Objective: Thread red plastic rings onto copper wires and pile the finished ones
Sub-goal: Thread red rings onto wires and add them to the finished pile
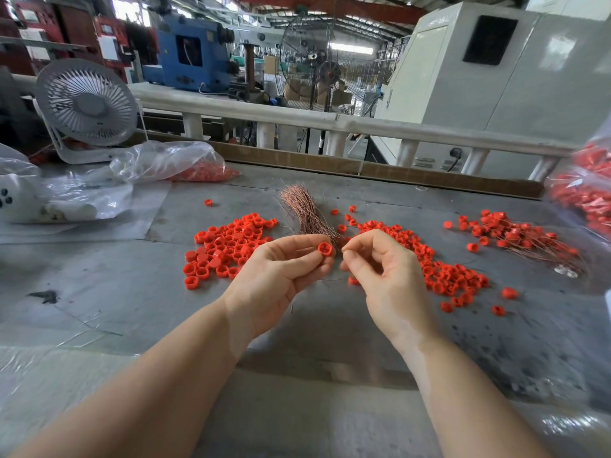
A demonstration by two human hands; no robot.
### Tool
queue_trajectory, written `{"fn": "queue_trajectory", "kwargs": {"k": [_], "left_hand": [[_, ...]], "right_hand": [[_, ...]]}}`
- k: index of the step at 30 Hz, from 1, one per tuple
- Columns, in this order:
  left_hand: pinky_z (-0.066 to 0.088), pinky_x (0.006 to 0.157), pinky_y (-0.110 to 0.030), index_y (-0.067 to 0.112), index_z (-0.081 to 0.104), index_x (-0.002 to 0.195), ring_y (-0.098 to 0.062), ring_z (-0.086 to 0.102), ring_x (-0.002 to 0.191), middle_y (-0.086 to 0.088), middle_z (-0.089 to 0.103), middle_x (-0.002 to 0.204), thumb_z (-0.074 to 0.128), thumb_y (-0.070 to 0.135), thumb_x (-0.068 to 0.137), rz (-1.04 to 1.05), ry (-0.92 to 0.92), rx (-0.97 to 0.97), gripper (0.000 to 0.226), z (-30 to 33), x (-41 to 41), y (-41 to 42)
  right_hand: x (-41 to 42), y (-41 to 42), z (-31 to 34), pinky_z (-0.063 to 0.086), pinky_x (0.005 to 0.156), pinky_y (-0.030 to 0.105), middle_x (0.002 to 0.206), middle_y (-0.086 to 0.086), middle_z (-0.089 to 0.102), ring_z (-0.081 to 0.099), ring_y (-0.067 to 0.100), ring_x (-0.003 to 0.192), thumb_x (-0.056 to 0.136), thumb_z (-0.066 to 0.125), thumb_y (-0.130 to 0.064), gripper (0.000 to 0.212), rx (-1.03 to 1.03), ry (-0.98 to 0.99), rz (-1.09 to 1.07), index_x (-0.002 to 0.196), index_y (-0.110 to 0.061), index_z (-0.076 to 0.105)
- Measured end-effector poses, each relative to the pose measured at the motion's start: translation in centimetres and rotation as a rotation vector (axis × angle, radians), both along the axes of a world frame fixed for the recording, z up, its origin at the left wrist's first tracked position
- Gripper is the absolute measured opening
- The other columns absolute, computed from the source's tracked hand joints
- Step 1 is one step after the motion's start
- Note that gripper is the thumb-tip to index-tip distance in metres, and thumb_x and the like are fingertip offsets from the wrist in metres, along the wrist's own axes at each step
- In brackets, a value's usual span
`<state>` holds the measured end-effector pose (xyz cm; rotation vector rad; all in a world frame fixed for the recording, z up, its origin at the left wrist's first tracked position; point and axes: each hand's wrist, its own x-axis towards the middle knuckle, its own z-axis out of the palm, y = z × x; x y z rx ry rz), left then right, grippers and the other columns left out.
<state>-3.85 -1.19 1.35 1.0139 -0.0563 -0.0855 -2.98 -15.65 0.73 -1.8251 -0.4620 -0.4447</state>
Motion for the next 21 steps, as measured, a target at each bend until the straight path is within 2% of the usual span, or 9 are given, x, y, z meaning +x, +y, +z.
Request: {"fn": "queue_trajectory", "kwargs": {"k": [3, 14, 21], "left_hand": [[0.056, 0.068, -0.018, 0.0, 0.066, 0.09, -0.013, 0.067, 0.065, -0.01, 0.069, 0.074, 0.051, -0.01, 0.081, -0.007, 0.001, -0.004, 0.021, 0.05, -0.02, -0.01], [0.056, 0.063, -0.018, 0.007, 0.076, 0.078, -0.013, 0.069, 0.067, -0.011, 0.07, 0.074, 0.051, -0.008, 0.08, -0.073, 0.016, -0.015, 0.029, 0.26, -0.21, 0.17], [0.056, 0.063, -0.019, 0.008, 0.076, 0.079, -0.013, 0.069, 0.067, -0.01, 0.071, 0.076, 0.057, -0.001, 0.07, -0.09, 0.027, -0.028, 0.023, 0.14, -0.08, 0.2]], "right_hand": [[0.01, 0.11, -0.07, 0.044, 0.061, 0.018, 0.066, -0.014, 0.061, 0.054, 0.0, 0.062, 0.087, 0.06, -0.003, 0.024, -0.014, -0.009, 0.03, 0.073, -0.023, 0.059], [0.12, 0.04, -0.25, 0.042, 0.061, 0.015, 0.066, -0.014, 0.061, 0.051, 0.002, 0.059, 0.086, 0.062, -0.004, 0.024, -0.073, -0.038, 0.016, 0.072, -0.023, 0.06], [0.14, 0.0, -0.34, 0.04, 0.06, 0.012, 0.065, -0.017, 0.06, 0.051, 0.0, 0.059, 0.086, 0.062, -0.004, 0.026, -0.088, -0.037, 0.011, 0.072, -0.025, 0.059]]}}
